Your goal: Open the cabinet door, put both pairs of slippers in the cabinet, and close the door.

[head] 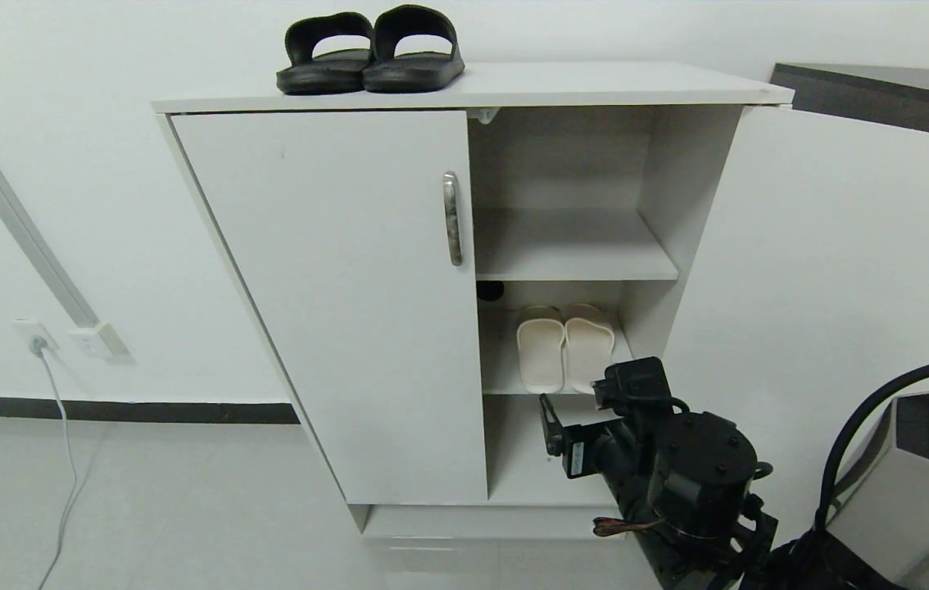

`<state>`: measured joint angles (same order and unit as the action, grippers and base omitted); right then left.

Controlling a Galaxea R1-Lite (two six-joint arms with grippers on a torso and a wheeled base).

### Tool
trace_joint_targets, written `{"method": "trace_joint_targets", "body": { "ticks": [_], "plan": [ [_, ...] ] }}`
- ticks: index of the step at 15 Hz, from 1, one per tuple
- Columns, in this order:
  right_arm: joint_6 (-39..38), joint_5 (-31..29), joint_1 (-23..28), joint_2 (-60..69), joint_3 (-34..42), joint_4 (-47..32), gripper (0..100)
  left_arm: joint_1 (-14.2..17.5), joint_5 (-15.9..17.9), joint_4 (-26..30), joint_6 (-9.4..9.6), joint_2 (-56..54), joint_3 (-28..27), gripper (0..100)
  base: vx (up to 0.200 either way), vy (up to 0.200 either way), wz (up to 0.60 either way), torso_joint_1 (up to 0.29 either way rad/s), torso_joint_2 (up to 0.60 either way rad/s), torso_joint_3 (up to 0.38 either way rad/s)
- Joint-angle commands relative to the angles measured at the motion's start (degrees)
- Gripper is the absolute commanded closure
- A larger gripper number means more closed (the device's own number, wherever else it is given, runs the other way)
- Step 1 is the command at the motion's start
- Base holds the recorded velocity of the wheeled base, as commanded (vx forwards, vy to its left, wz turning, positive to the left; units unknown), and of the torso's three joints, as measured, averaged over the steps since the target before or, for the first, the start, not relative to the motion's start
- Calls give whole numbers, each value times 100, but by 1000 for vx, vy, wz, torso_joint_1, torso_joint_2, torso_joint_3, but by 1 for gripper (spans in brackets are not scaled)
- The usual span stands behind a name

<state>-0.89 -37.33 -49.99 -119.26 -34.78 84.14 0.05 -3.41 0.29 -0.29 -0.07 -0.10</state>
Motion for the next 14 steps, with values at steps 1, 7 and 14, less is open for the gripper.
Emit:
{"method": "trace_joint_targets", "body": {
  "ticks": [1, 7, 14],
  "plan": [
    [10, -3, -2, -115, -2, 24, 0, 4, -1, -3, 3, 7, 1, 100, 0, 0, 0, 0, 0, 0],
    [10, -3, -2, -115, -2, 32, 0, 4, -1, -3, -6, 7, 1, 100, 0, 0, 0, 0, 0, 0],
    [10, -3, 16, -168, -11, 129, 0, 4, -1, -3, -23, 7, 1, 100, 0, 200, 0, 2, 2, 2]
  ]
}}
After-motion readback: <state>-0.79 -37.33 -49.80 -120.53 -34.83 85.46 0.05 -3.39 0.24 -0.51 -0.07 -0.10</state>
